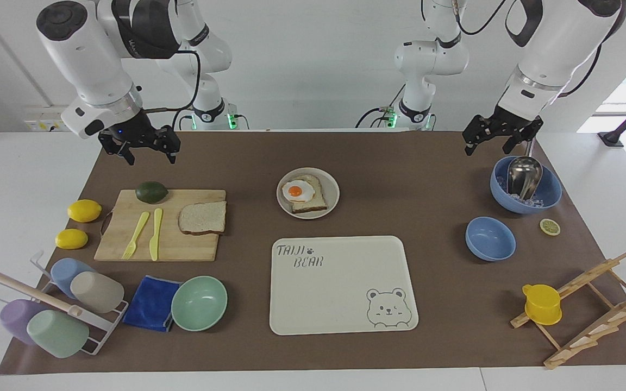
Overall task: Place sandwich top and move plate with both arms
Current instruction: 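Reach the right gripper toward the bread slice on the cutting board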
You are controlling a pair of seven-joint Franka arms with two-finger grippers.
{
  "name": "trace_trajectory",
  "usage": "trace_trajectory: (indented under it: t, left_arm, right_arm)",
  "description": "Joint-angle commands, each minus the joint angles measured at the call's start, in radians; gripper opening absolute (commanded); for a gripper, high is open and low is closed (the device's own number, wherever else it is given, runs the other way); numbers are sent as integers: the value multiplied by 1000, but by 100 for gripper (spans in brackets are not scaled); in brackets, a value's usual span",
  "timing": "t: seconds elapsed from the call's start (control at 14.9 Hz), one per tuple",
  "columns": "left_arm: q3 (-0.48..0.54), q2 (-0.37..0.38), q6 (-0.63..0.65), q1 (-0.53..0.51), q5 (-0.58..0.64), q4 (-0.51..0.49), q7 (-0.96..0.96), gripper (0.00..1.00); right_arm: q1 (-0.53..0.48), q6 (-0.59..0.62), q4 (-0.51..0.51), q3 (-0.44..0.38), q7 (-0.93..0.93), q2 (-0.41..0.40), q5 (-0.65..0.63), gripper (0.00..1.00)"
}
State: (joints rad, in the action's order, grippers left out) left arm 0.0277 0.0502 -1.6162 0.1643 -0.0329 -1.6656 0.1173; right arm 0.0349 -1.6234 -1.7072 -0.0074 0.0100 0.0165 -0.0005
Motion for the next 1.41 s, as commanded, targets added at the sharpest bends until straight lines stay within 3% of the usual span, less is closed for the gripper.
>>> trace_trajectory:
  t: [0.0,0.54,0.67,0.87,1.07,1.34]
  left_arm:
    - [0,20,-10,-6,-1,-25,-11,100]
    - [0,20,-10,-6,-1,-25,-10,100]
    - [0,20,-10,-6,-1,-25,-10,100]
    - [0,20,-10,-6,-1,-25,-10,100]
    - [0,20,-10,-6,-1,-25,-10,100]
    - [0,20,-10,-6,-1,-25,-10,100]
  right_arm:
    - [0,-10,-3,3,16,8,-9,100]
    - [2,-2,-35,6,5,26,-27,100]
    - [75,-27,-40,21,36,11,-108,100]
    - [235,-58,-19,23,248,-120,-245,100]
    - [290,-159,-31,24,396,-228,-268,100]
    - [396,-174,-26,24,600,-346,-371,100]
